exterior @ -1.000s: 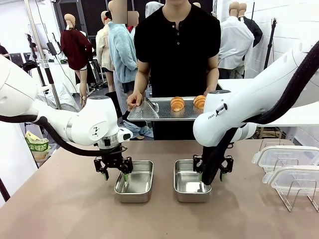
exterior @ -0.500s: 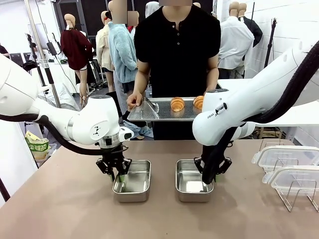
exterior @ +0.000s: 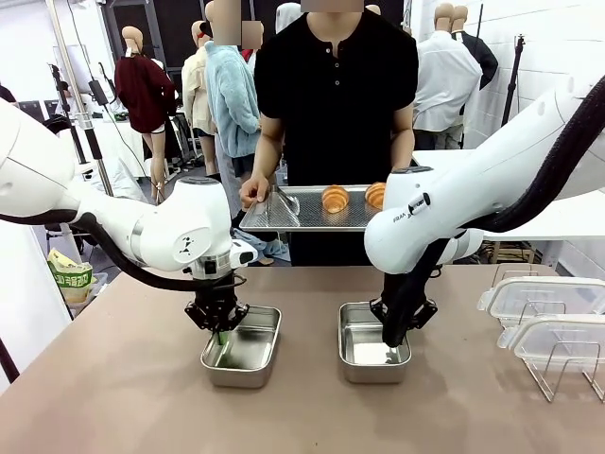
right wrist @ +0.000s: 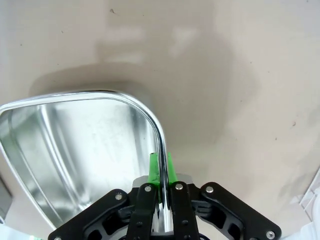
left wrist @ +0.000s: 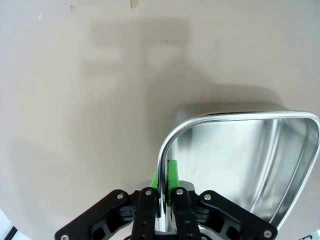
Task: Place the bread in airtight containers.
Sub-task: Lift both Airtight Container.
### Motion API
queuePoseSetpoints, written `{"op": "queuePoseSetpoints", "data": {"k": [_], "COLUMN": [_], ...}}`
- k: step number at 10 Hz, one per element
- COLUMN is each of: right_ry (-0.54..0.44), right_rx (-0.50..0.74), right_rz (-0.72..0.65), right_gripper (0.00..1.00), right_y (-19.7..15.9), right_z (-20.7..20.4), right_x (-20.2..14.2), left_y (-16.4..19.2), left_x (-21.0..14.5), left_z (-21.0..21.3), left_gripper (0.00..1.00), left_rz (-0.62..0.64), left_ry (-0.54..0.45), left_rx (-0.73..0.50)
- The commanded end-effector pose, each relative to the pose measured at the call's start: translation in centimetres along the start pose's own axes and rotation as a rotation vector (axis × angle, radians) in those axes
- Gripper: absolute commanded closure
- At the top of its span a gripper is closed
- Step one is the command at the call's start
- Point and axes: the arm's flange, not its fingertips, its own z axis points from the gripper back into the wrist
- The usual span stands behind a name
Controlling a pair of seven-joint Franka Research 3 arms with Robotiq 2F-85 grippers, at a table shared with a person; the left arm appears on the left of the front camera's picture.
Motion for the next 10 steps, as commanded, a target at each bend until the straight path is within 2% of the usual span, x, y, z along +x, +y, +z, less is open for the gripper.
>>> {"op": "queuePoseSetpoints", "data": {"k": [1, 6, 8, 10], "right_ry": [0.006, 0.017, 0.032, 0.019], "right_rx": [-0.035, 0.002, 0.020, 0.056], "right_rz": [-0.010, -0.008, 0.006, 0.018], "right_gripper": [1.00, 1.00, 1.00, 1.00], "right_y": [0.6, 0.0, -1.5, -3.8], "right_z": [-0.1, 1.6, 3.8, 7.2], "right_x": [0.4, -0.3, -1.0, -2.1], "left_y": [0.1, -0.4, -0.4, -0.4], "left_x": [-0.1, -2.6, -3.8, -4.9], "left_z": [0.2, 3.1, 5.3, 7.9], "left_gripper": [1.00, 1.00, 1.00, 1.00], "left_rz": [0.008, 0.042, 0.064, 0.077], "left_ry": [-0.006, -0.025, -0.050, -0.034], "left_rx": [0.025, -0.047, -0.057, -0.046]}}
